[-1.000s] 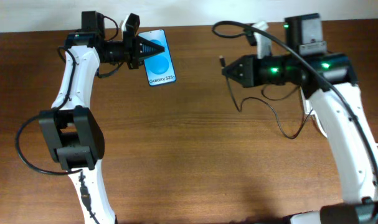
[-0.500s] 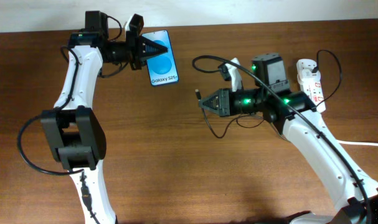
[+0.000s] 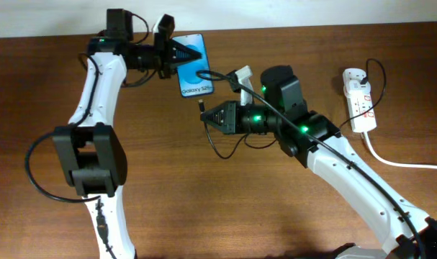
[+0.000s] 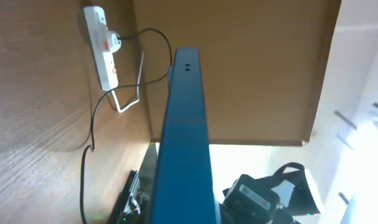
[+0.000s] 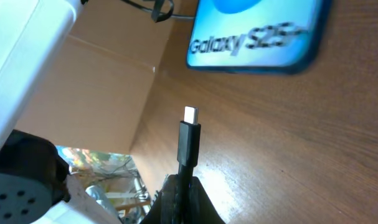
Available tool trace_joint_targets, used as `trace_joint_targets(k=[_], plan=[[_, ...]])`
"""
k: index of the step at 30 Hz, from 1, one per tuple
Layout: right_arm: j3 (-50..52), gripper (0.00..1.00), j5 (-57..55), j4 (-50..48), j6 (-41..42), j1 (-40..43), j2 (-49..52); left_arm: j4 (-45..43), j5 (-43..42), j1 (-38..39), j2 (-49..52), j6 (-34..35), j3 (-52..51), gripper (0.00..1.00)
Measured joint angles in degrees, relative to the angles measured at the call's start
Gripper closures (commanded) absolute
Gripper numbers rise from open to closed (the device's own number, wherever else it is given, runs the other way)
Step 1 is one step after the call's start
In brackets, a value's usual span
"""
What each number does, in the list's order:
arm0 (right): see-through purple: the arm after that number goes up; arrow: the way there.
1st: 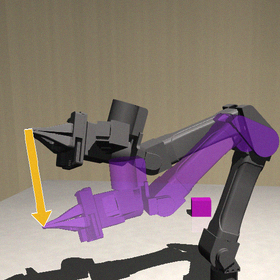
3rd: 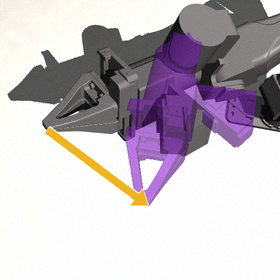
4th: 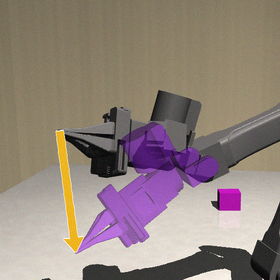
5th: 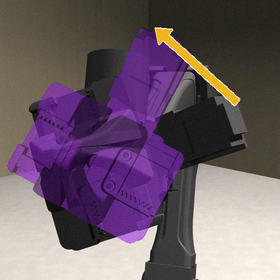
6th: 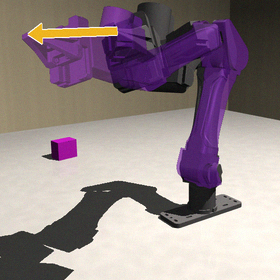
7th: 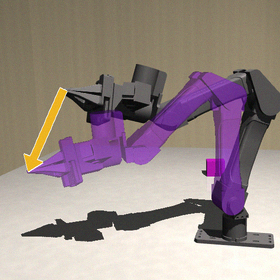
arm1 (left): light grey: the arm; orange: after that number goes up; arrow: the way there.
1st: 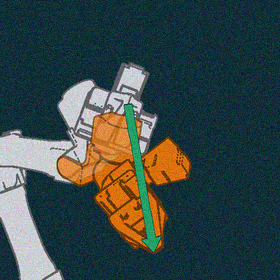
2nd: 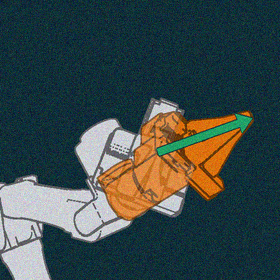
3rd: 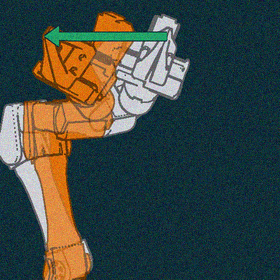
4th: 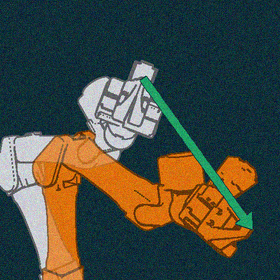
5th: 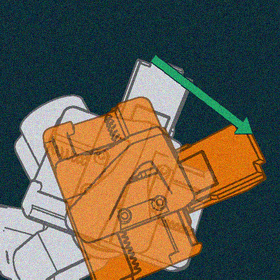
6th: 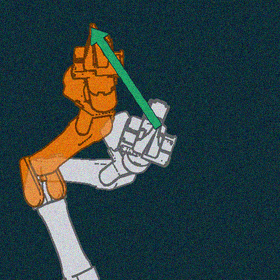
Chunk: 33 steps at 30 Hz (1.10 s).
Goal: Plug charger to phone and switch on socket
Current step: 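Push the plug up into the phone's bottom port with the right gripper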
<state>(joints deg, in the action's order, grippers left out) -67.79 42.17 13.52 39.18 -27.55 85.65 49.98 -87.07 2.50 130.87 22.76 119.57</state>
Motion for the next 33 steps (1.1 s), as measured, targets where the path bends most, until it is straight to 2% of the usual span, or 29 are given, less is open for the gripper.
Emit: trace_joint_targets(k=[3,13,33], plan=[[0.00,0.96,-1.05,-0.02,0.44,-0.20,0.00,-0.35,0.00,1.99,0.00,0.90,0.00,1.00],[0.00,0.96,-6.40,2.27,0.70,-0.24,0.00,-0.50,0.02,1.84,0.00,0.92,0.00,1.00],[0.00,0.96,-5.75,0.31,0.72,-0.24,1.53,-0.50,0.00,1.84,0.00,1.11,0.00,1.00]])
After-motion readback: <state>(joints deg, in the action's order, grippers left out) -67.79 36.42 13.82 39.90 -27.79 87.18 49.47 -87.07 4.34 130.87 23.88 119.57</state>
